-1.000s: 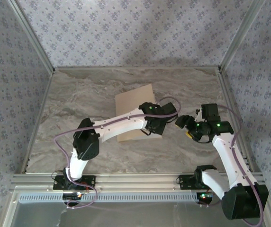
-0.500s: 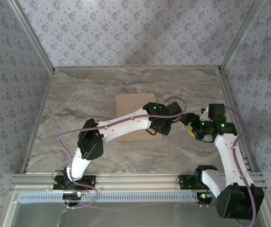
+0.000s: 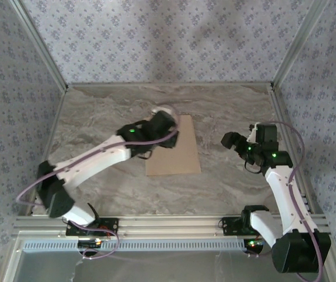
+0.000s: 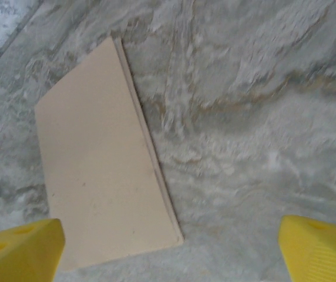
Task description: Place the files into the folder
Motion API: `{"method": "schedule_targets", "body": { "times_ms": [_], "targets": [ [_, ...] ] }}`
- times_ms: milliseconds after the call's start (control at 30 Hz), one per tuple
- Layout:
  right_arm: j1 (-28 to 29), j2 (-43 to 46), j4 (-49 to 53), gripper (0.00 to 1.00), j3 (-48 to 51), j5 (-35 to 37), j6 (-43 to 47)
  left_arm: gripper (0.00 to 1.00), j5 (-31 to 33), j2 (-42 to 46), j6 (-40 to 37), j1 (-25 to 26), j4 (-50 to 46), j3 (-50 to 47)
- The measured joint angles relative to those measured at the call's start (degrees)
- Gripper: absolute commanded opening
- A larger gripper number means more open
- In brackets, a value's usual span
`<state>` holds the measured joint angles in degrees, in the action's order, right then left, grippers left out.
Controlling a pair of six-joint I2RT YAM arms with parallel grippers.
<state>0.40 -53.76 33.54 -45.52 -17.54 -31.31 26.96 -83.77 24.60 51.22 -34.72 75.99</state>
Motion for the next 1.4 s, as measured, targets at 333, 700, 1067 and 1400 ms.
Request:
{"method": "schedule_targets", "body": {
  "times_ms": [333, 700, 1067, 1400],
  "targets": [
    [-1.2, 0.15, -17.86, 1.0, 7.8, 17.92, 6.86, 1.0, 13.33, 21.92, -4.5, -22.64, 21.33, -34.1],
    [-1.27, -13.7, -48.63, 1.0, 21.11, 28.0, 17.99, 1.0, 10.99, 22.05, -10.88, -45.64, 41.24, -50.31],
    [-0.9, -30.32, -73.44, 1.0, 22.14, 26.67, 28.89, 1.0, -0.85, 13.7, -14.4, -50.05, 59.21, -56.24],
    [-1.29, -34.16, -80.11, 1.0, 24.37, 23.06, 30.99, 1.0, -9.75, -3.04, -19.39, -50.1, 77.9, -55.28]
  ]
}}
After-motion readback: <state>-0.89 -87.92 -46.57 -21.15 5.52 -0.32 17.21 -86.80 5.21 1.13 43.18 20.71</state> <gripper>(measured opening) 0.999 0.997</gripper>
